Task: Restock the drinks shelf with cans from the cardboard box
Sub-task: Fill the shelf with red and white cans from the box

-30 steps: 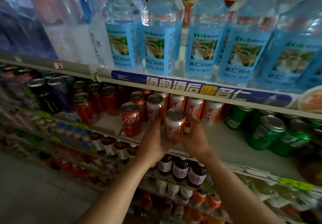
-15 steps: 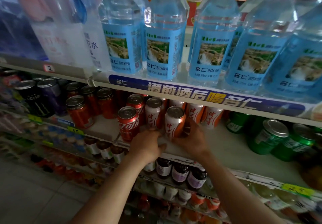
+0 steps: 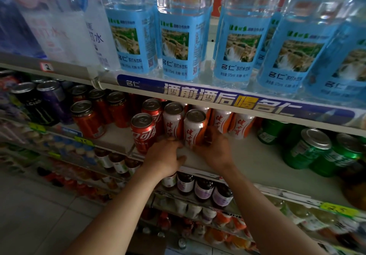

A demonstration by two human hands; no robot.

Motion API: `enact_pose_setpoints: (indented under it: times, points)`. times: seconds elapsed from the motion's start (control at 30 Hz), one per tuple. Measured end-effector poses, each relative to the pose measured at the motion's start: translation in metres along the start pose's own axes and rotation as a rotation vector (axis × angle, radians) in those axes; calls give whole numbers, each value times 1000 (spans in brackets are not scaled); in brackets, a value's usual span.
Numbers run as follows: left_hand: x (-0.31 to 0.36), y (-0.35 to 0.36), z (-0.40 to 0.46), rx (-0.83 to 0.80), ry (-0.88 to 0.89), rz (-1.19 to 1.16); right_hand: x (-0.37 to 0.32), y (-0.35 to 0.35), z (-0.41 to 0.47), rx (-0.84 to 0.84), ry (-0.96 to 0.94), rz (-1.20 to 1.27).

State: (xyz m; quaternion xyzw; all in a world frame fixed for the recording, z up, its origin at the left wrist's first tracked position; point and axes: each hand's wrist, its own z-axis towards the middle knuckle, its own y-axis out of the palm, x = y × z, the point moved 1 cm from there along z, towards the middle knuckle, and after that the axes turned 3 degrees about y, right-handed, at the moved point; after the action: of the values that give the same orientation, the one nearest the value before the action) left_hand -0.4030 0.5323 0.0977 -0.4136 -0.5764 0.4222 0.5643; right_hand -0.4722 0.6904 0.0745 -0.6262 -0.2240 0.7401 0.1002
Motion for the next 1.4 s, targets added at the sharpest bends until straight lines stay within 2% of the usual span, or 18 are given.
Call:
enact_pose_setpoints:
  times: [0.43, 0.53, 0.6, 0.7, 0.77, 0.83, 0.93, 0.97, 1.03, 1.1, 1.13, 1.2, 1.23, 1.33, 1.4]
  points:
    - [3, 3, -3, 3, -29, -39, 0, 1, 5, 6, 10, -29]
    - [-4, 5, -11, 23, -17, -202, 3, 2, 2, -18, 17, -63]
    - [-11, 5, -24, 133, 33, -315, -3, -2, -4, -37, 16, -70]
    - [-17, 3, -51, 364, 125, -370, -28, -14, -32, 62, -115, -95]
    - [-25, 8, -73, 483, 103, -415, -48, -12, -63, 132, -219, -43]
    - [-41, 23, -95, 520, 2, -466, -65, 1, -92, 103, -298, 19]
    - [-83, 72, -134, 497, -260, -617, -60, 51, -119, -177, -339, 109]
    - [-95, 88, -142, 436, -363, -638, -53, 66, -124, -308, -311, 129]
    - [-133, 148, -188, 351, -675, -704, -15, 135, -143, -700, -173, 64]
    - [-161, 214, -234, 234, -933, -803, 41, 197, -161, -967, -24, -64]
    - [-171, 247, -255, 234, -1017, -861, 74, 228, -172, -1074, 59, -118]
    - [-182, 314, -294, 167, -1162, -957, 143, 279, -191, -1214, 306, -142]
    - [-191, 341, -313, 114, -1239, -984, 177, 310, -202, -1226, 460, -100]
    - [-205, 403, -351, 124, -1394, -1057, 254, 370, -226, -1252, 508, -251]
    - [-224, 460, -375, 144, -1436, -1062, 310, 416, -249, -1284, 591, -311]
